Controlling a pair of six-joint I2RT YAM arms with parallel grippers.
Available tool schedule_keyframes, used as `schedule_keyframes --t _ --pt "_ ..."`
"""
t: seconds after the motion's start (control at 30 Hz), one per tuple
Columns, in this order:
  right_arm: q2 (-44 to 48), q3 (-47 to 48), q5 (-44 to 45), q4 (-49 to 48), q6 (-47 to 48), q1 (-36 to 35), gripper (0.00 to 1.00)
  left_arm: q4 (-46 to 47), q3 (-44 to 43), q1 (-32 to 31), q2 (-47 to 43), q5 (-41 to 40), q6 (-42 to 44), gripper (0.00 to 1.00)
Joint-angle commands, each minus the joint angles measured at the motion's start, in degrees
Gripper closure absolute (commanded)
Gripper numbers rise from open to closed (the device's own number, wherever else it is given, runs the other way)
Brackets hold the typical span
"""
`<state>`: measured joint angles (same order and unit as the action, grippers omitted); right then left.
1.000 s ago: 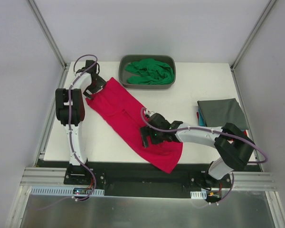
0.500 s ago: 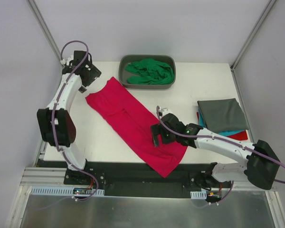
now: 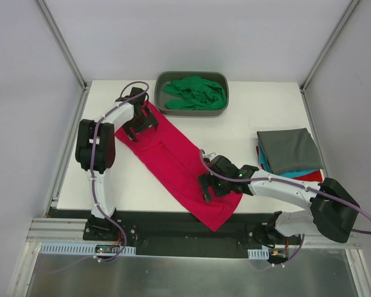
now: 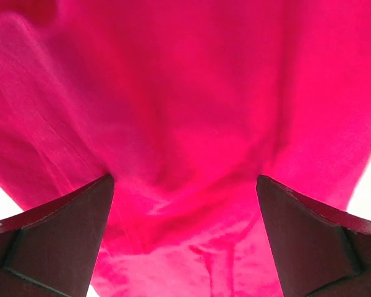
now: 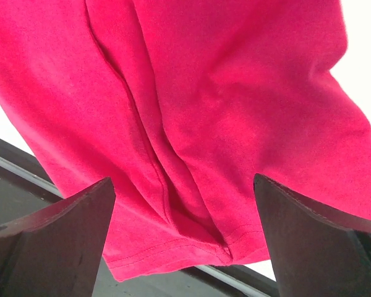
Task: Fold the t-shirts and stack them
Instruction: Rotate the tshirt 70 degrees
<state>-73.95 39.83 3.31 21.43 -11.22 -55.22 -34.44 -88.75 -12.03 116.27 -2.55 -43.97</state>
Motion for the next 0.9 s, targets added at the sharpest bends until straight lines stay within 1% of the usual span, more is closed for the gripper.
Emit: schedule_keyframes --t 0.0,0.03,0.1,0.17,0.33,0.4,0.53,0.57,0.6,0.7,0.73,0.83,0.87 --pt "-3.03 0.33 -2.70 0.10 2.34 0.11 0.04 -1.16 -2.39 4.20 2.28 -0.97 0.73 0.01" --pt "-4.08 0.68 -4.61 0.19 2.61 0.03 0.04 -1.07 -2.83 5.25 2.99 -0.80 0.72 0.01" --pt "-6.19 1.73 -5.33 -0.07 2.17 0.03 0.04 -1.25 -4.67 7.36 5.36 -0.01 1.33 0.01" --pt "-8.21 3.40 -6.91 0.01 1.82 -0.15 0.04 -1.68 -7.47 8.07 8.00 0.00 2.56 0.01" --pt "-11.20 7.18 -7.09 -2.09 0.85 -0.41 0.04 -3.62 -16.52 8.95 14.06 -1.06 2.66 0.01" --pt "-11.83 9.02 -5.87 -2.44 -0.02 -0.33 0.04 -4.32 -21.18 9.57 16.35 -2.63 2.40 0.01" --pt "-12.27 12.28 -6.56 -4.38 -2.04 -0.33 0.04 -5.82 -28.04 10.89 19.69 -5.18 2.57 0.01" --pt "-12.44 13.24 -6.56 -4.38 -2.66 -0.33 0.04 -6.17 -29.36 11.24 20.48 -5.27 2.48 0.01" --pt "-12.27 13.86 -6.65 -4.12 -2.49 -0.33 0.04 -6.52 -30.68 11.59 20.75 -3.54 2.65 0.01" --pt "-9.73 14.57 -3.67 -1.49 -2.40 -0.15 0.04 -6.52 -33.32 11.24 19.27 1.30 4.23 0.01" --pt "-8.24 14.40 -0.10 -0.35 -2.57 0.02 0.04 -6.52 -33.85 10.89 17.61 2.19 4.59 0.01" --pt "-1.22 12.38 4.06 1.07 -3.54 0.64 0.04 -6.52 -33.60 9.05 9.97 1.85 6.51 0.01" --pt "2.46 11.07 5.03 1.24 -4.15 0.99 0.04 -6.52 -32.64 8.00 7.16 0.97 7.57 0.01"
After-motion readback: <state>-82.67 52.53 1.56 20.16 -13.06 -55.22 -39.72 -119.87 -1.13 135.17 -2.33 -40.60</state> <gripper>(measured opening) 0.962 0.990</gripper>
